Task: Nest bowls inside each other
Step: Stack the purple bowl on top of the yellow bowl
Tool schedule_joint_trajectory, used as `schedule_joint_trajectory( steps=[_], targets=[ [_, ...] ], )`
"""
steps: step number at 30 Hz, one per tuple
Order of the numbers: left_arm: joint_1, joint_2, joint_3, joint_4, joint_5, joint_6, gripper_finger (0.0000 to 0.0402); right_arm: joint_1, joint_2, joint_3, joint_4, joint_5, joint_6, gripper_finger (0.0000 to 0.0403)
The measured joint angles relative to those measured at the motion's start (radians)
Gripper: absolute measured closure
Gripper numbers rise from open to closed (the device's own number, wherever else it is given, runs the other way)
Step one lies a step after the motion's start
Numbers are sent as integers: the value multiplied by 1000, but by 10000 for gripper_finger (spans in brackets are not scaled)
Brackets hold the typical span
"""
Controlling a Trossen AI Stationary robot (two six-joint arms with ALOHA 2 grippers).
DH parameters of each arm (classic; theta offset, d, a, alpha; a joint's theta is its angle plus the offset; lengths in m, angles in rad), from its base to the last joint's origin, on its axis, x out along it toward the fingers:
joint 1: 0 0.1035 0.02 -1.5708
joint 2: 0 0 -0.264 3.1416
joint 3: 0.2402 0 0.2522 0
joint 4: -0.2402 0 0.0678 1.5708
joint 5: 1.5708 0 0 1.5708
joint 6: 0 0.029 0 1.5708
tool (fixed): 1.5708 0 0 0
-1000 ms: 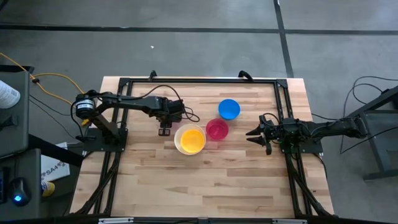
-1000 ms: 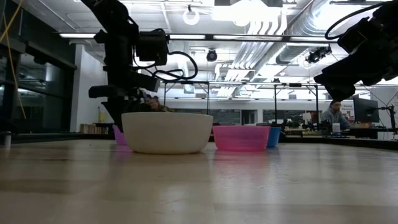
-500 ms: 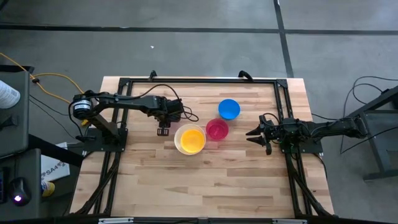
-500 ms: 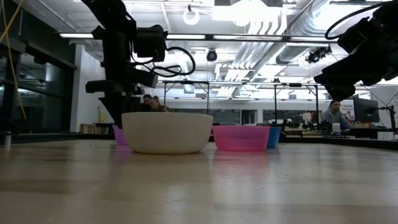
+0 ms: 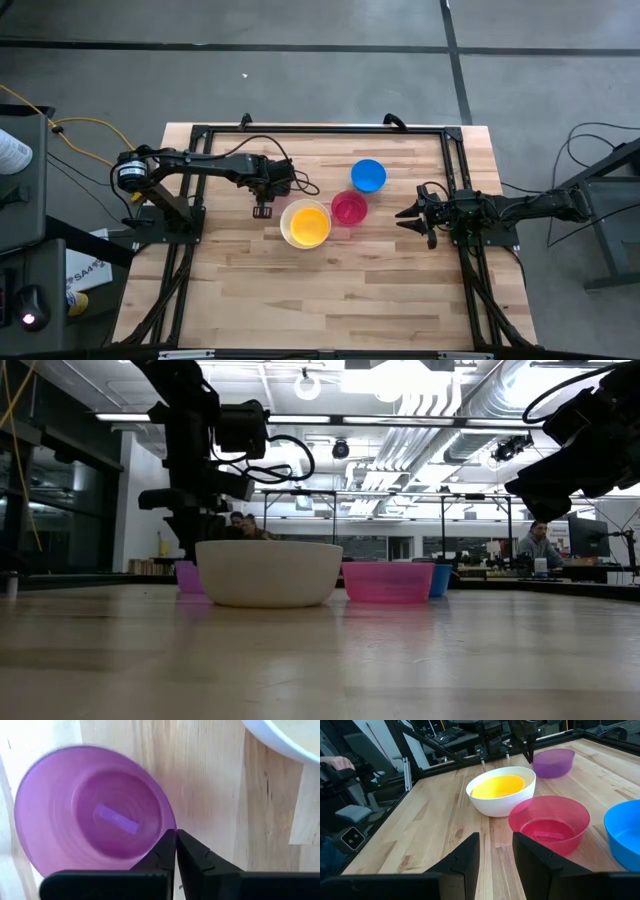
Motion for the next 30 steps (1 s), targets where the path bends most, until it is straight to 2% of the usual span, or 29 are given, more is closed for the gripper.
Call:
schedule_joint_trajectory(
  steps=[11, 18, 30],
  targets=[
    [0, 0, 0, -1, 1, 0, 399, 0, 0, 0, 0, 0, 0, 293],
    [1, 0, 0, 0, 64, 0, 398, 0, 0, 0, 0, 0, 0, 293],
    [0, 0, 0, 0, 65, 0, 398, 0, 0, 0, 0, 0, 0, 293]
  ],
)
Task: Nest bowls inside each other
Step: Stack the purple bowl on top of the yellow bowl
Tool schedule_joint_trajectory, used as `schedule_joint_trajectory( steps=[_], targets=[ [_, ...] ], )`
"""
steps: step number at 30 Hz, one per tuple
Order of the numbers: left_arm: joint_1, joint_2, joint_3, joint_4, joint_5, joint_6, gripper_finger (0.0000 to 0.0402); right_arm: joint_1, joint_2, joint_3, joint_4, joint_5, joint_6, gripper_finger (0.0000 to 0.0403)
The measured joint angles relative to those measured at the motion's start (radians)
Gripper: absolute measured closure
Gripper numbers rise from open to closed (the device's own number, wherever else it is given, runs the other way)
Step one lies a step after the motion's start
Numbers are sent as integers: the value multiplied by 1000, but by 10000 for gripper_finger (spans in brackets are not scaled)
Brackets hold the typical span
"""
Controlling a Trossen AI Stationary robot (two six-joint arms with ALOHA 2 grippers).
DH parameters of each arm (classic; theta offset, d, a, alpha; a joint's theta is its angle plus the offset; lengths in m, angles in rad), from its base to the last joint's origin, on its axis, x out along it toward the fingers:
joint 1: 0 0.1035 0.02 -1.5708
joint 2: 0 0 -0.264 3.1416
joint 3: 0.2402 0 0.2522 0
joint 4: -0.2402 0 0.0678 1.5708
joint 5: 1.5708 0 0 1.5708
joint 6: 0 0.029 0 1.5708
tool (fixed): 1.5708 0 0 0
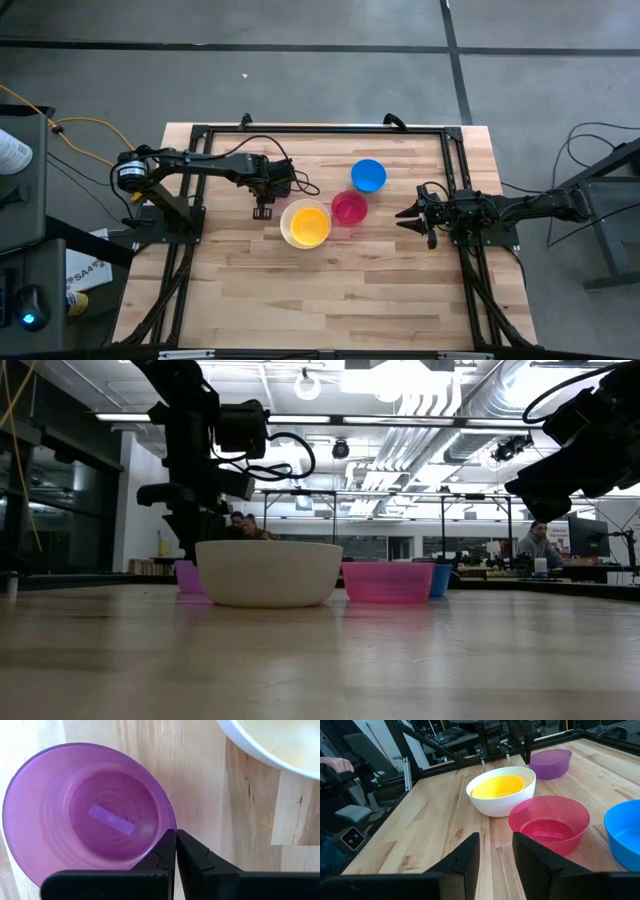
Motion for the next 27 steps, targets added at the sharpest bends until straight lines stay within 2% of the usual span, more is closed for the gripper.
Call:
schedule_joint_trajectory(
  steps=[19, 27],
  targets=[
    [-1, 0, 0, -1, -30, 32, 401, 0, 0, 0, 0, 0, 0, 293],
    [-1, -37, 0, -10, -39, 52, 401, 0, 0, 0, 0, 0, 0, 293]
  ],
)
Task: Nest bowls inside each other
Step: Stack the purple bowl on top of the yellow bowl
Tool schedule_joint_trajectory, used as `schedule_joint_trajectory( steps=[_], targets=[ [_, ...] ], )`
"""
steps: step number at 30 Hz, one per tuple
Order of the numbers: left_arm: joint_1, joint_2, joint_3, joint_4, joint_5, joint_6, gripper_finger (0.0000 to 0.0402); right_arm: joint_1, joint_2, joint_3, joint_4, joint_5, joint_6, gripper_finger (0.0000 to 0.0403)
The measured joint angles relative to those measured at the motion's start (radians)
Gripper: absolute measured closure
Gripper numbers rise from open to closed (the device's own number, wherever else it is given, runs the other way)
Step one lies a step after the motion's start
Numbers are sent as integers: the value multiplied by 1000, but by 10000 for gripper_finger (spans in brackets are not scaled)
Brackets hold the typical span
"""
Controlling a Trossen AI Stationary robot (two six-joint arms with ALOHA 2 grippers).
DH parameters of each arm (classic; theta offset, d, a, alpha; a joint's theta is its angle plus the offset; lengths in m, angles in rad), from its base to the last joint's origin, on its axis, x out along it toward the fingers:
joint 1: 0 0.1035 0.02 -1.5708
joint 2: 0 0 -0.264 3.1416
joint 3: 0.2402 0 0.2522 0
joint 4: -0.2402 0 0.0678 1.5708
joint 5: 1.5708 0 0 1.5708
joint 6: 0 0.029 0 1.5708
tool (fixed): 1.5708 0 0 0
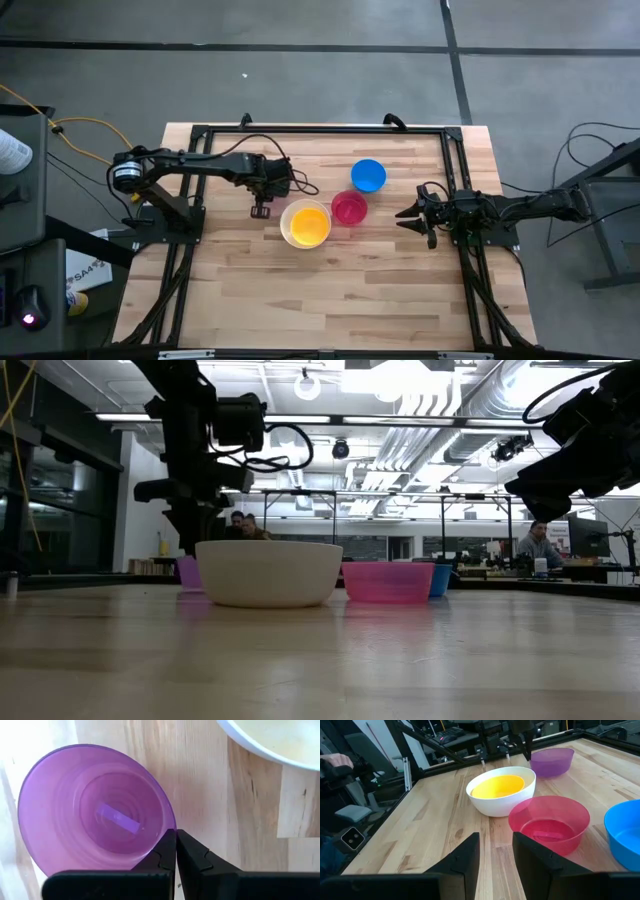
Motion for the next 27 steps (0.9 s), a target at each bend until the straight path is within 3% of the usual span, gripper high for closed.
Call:
schedule_joint_trajectory(
  steps=[22, 27],
  targets=[
    [-2, -124, 8, -42, -20, 7, 401, 0, 0, 0, -1, 0, 0, 293],
    [-26, -134, 64, -104, -22, 8, 401, 0, 0, 0, 0, 0, 0, 293]
  ],
)
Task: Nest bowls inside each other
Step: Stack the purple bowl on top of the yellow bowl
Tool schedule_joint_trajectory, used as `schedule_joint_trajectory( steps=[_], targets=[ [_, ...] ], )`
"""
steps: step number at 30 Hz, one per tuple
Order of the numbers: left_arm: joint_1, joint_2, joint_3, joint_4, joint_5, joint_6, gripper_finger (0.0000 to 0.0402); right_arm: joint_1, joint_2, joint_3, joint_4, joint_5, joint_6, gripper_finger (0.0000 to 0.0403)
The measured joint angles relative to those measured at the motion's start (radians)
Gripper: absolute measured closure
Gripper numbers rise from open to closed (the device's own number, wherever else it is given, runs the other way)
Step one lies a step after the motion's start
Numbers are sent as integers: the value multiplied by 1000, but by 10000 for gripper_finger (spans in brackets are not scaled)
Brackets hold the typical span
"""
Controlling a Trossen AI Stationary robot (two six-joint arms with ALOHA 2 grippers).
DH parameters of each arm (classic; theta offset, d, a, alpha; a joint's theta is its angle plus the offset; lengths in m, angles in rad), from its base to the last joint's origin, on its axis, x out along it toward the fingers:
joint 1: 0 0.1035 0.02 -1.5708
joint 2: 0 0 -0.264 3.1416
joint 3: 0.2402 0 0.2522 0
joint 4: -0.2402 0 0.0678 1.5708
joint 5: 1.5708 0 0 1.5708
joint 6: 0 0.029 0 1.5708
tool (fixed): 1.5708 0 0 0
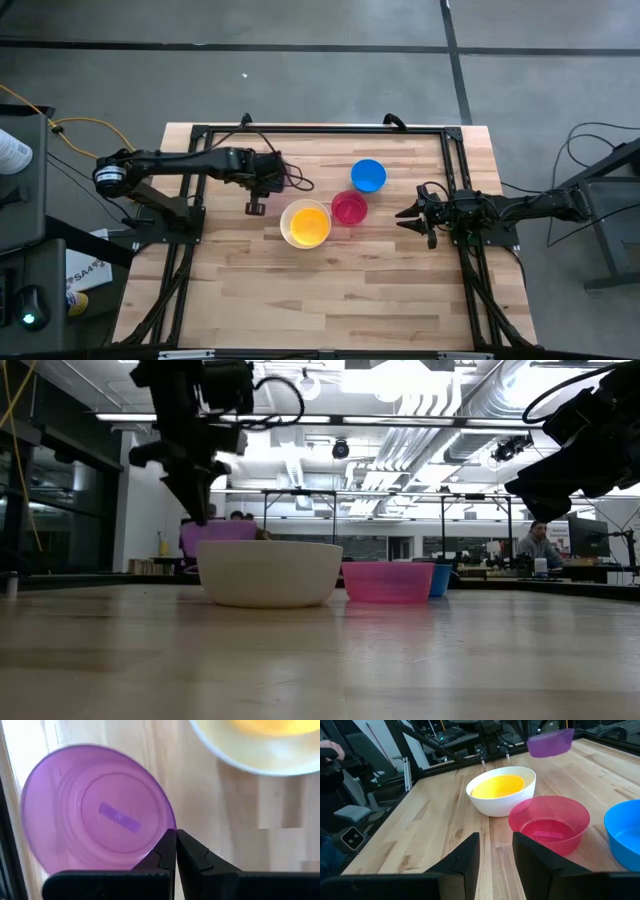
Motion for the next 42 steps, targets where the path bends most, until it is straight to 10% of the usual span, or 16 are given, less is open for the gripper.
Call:
schedule_joint_trajectory(
  steps=[23, 42],
  targets=[
    [-260, 13, 86, -50, -31, -38, 401, 0, 0, 0, 0, 0, 0, 293],
    [-354, 290, 395, -222, -34, -53, 401, 0, 0, 0, 0, 0, 0, 293]
  ],
)
